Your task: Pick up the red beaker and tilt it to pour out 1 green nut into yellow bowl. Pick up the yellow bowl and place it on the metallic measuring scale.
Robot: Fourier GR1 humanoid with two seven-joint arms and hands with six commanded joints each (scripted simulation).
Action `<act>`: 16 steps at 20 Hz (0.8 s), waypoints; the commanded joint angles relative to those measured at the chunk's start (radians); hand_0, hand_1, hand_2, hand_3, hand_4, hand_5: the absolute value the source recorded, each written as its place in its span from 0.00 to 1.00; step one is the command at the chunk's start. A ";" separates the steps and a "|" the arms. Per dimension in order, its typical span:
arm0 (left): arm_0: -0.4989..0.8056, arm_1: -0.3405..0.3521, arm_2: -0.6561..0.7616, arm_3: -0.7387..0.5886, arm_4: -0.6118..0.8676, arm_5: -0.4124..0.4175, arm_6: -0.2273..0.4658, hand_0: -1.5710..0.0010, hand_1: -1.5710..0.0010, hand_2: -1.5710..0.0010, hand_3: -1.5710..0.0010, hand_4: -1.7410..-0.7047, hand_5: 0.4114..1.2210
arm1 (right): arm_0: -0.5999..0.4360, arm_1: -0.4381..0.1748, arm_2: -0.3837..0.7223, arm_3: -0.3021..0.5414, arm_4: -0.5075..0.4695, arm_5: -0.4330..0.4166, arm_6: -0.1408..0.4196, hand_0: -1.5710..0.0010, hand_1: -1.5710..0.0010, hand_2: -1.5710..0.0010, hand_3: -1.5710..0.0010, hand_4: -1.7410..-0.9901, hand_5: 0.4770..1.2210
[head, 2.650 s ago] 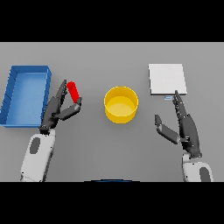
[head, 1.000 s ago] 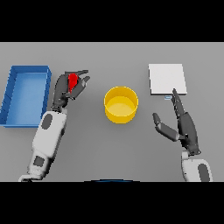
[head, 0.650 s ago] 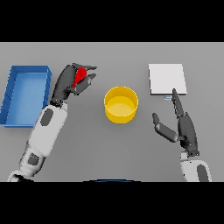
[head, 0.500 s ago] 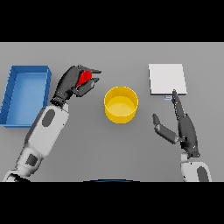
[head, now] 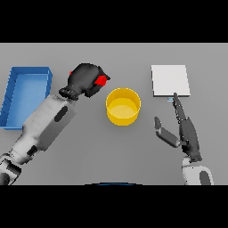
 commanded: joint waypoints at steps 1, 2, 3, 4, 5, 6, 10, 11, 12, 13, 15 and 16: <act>-0.029 0.012 -0.028 0.018 -0.029 -0.015 -0.010 0.00 0.00 0.00 0.00 0.00 0.93 | -0.016 -0.002 -0.005 0.005 -0.006 0.003 0.015 1.00 1.00 1.00 1.00 0.63 0.33; -0.062 0.014 -0.055 0.041 -0.057 -0.024 -0.015 0.00 0.00 0.00 0.00 0.00 0.95 | -0.028 -0.008 -0.014 0.012 -0.013 0.005 0.017 1.00 1.00 1.00 1.00 0.63 0.33; -0.090 0.012 -0.085 0.060 -0.080 -0.048 -0.018 0.00 0.00 0.00 0.00 0.00 0.96 | -0.029 -0.014 -0.018 0.011 -0.020 0.011 0.012 1.00 1.00 1.00 1.00 0.63 0.33; -0.112 0.026 -0.116 0.067 -0.106 -0.069 -0.037 0.00 0.00 0.00 0.00 0.00 0.96 | -0.016 -0.021 -0.021 0.006 -0.022 0.014 0.001 1.00 1.00 1.00 1.00 0.63 0.32; -0.133 0.036 -0.144 0.078 -0.124 -0.096 -0.052 0.00 0.00 0.00 0.00 0.05 0.97 | -0.014 -0.013 -0.016 0.014 -0.019 0.011 -0.017 1.00 1.00 1.00 1.00 0.64 0.32; -0.166 0.038 -0.171 0.104 -0.149 -0.116 -0.054 0.00 0.00 0.00 0.00 0.09 0.98 | -0.012 -0.014 -0.018 0.013 -0.017 0.008 -0.016 1.00 1.00 1.00 1.00 0.64 0.31; -0.271 0.028 -0.283 0.160 -0.220 -0.224 -0.073 0.00 0.00 0.00 0.00 0.07 0.99 | -0.012 -0.001 -0.018 0.021 -0.012 -0.005 -0.008 1.00 1.00 1.00 1.00 0.67 0.26; -0.286 0.031 -0.308 0.161 -0.231 -0.242 -0.089 0.00 0.00 0.00 0.00 0.06 0.99 | -0.012 0.004 -0.018 0.018 -0.017 -0.005 -0.004 1.00 1.00 1.00 1.00 0.69 0.25; -0.303 0.019 -0.332 0.172 -0.244 -0.259 -0.081 0.00 0.00 0.00 0.00 0.05 0.99 | -0.020 0.015 -0.012 0.016 -0.009 -0.014 0.011 1.00 1.00 1.00 1.00 0.69 0.24; -0.328 0.011 -0.355 0.192 -0.260 -0.276 -0.078 0.00 0.00 0.00 0.00 0.04 1.00 | -0.024 0.018 -0.012 0.023 -0.007 -0.018 0.010 1.00 1.00 1.00 1.00 0.71 0.24; -0.363 0.007 -0.406 0.224 -0.287 -0.300 -0.097 0.00 0.00 0.00 0.00 0.02 1.00 | -0.017 0.009 -0.019 0.025 -0.003 -0.022 -0.010 1.00 1.00 1.00 1.00 0.73 0.23; -0.382 -0.003 -0.430 0.235 -0.305 -0.308 -0.088 0.00 0.00 0.00 0.00 0.02 1.00 | -0.010 0.009 -0.012 0.020 0.011 -0.027 -0.015 1.00 1.00 1.00 1.00 0.73 0.23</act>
